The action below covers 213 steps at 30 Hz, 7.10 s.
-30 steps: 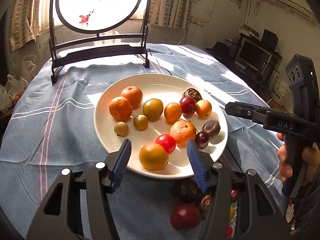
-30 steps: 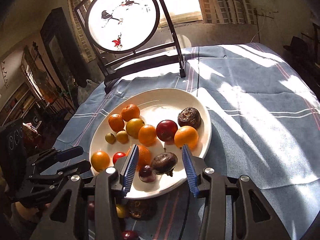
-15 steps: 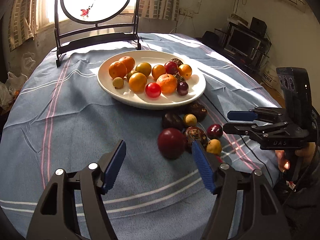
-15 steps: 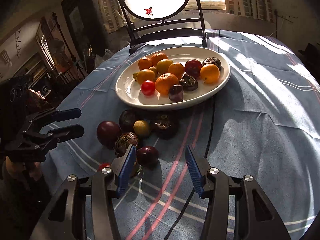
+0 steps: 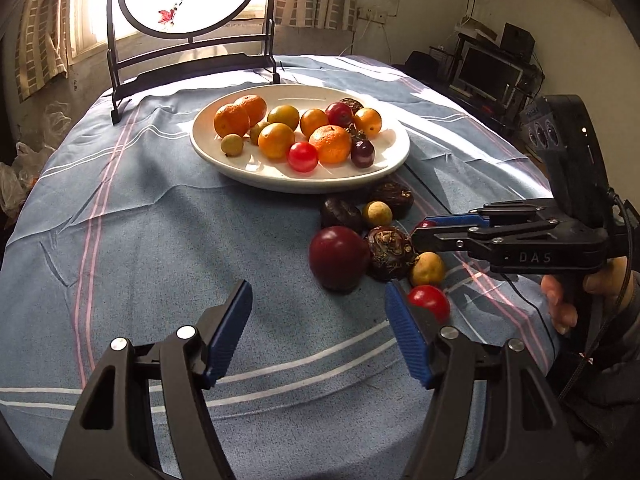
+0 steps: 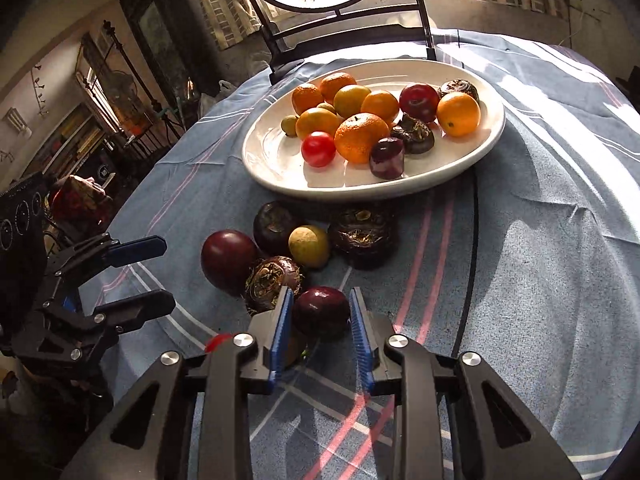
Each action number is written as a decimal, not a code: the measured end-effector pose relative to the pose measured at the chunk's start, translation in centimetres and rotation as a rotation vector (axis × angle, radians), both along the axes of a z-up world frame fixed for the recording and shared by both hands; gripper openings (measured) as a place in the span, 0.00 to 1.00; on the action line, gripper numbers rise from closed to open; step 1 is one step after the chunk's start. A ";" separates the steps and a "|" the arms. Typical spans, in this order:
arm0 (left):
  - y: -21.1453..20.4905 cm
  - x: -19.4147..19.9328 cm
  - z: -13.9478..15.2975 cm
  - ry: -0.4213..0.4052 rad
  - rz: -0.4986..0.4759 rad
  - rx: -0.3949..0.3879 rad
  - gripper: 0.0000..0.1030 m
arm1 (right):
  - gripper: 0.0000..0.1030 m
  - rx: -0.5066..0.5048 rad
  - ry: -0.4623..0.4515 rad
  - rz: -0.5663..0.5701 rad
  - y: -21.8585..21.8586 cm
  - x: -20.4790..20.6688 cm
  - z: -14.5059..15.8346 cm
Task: Organize fruits
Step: 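Grasp a red apple with the left tool while the right tool grasps a dark red plum, then place the red apple on the plate while the right tool releases the plum there, then grasp a red tomato with the left tool while the right tool grasps a yellow-brown pear, then release the tomato on the plate while the right tool sets the pear there, then grasp a dark knobby fruit with the right tool while the left tool grasps a dark brown fruit, then place the dark brown fruit on the plate while the right tool releases the knobby fruit there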
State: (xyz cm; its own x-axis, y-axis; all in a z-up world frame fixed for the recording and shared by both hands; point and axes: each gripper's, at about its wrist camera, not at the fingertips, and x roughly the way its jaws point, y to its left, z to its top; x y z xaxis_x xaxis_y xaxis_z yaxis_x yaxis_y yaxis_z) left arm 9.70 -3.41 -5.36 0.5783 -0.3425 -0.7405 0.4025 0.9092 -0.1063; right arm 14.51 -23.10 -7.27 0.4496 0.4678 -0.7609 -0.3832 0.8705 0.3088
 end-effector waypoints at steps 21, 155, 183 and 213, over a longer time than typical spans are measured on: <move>-3.3 2.3 -1.5 0.006 -0.042 0.090 0.37 | 0.28 0.182 -0.118 -0.118 -7.6 -1.5 1.1; -0.8 1.2 -0.6 0.014 0.034 0.034 0.70 | 0.41 -0.115 -0.121 0.007 1.5 -1.8 1.2; -4.6 1.5 -0.1 -0.071 -0.067 0.104 0.34 | 0.41 0.090 -0.083 -0.107 -6.6 -1.5 0.7; -2.4 11.6 3.8 -0.050 0.035 -0.085 0.61 | 0.49 0.040 -0.157 -0.161 -2.2 9.3 6.8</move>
State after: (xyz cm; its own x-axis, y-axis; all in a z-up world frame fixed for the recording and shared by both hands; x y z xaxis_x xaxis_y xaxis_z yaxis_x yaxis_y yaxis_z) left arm 21.29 -5.76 -1.54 0.6266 -0.3822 -0.6792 0.3778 0.9112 -0.1642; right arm 23.77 -25.31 -0.47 0.6319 0.4094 -0.6581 -0.2867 0.9123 0.2923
